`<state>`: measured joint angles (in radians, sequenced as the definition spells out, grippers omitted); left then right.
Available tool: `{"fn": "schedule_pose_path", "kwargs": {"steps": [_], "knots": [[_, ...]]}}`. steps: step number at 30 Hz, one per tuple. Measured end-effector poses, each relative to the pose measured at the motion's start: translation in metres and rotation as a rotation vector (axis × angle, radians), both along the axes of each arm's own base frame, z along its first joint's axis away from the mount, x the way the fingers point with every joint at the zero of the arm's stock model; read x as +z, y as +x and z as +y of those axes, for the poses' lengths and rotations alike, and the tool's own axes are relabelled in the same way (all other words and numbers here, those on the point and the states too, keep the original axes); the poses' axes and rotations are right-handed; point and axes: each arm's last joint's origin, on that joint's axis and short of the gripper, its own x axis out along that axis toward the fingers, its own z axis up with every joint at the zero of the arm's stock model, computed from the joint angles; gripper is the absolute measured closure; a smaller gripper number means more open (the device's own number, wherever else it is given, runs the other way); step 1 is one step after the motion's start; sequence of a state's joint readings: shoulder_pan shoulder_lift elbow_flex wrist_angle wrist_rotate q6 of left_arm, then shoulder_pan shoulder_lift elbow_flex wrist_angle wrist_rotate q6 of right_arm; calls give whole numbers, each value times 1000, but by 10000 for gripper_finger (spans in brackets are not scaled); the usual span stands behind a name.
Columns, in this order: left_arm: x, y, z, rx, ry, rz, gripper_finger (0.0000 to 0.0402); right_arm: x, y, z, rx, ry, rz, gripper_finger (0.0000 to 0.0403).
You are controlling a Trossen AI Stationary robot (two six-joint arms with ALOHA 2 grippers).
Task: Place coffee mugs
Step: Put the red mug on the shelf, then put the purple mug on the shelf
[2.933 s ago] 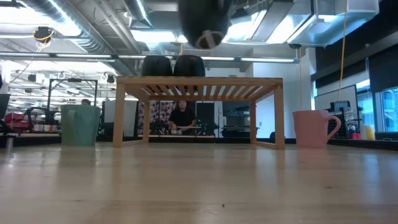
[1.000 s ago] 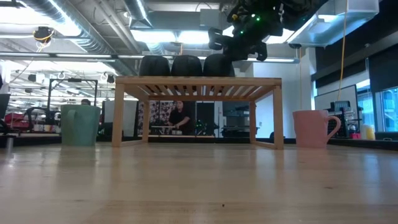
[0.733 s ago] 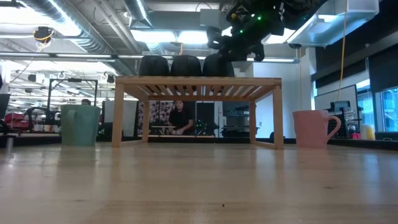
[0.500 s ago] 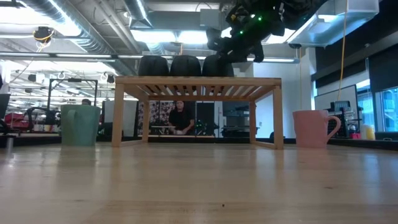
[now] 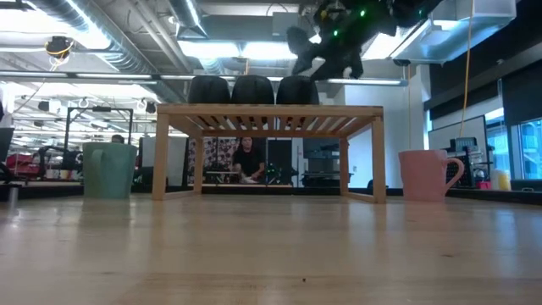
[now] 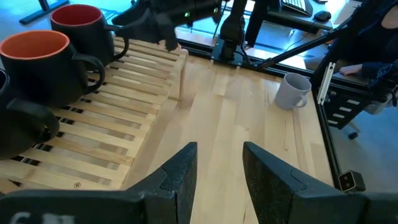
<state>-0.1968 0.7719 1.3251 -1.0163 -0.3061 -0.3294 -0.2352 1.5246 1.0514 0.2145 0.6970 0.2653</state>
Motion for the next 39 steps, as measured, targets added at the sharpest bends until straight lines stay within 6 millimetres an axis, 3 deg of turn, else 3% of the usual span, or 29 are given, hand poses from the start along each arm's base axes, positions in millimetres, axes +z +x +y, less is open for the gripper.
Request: {"fn": "schedule_pose_path", "kwargs": {"steps": [7,12,17,24,30,39], "knots": [[0,0,0,0,0,0,278,51,-14,21,165,60,65,179],[0,0,0,11,6,-1,278,93,-46,47,323,310,157,180],[0,0,0,12,8,0,278,108,-72,83,458,577,215,181],[0,2,0,7,42,9,278,99,-93,151,513,834,295,181],[-2,7,-1,6,46,25,278,82,-100,206,483,1073,252,181],[-3,13,-2,-3,68,49,278,40,-115,276,271,1378,303,181]]}}
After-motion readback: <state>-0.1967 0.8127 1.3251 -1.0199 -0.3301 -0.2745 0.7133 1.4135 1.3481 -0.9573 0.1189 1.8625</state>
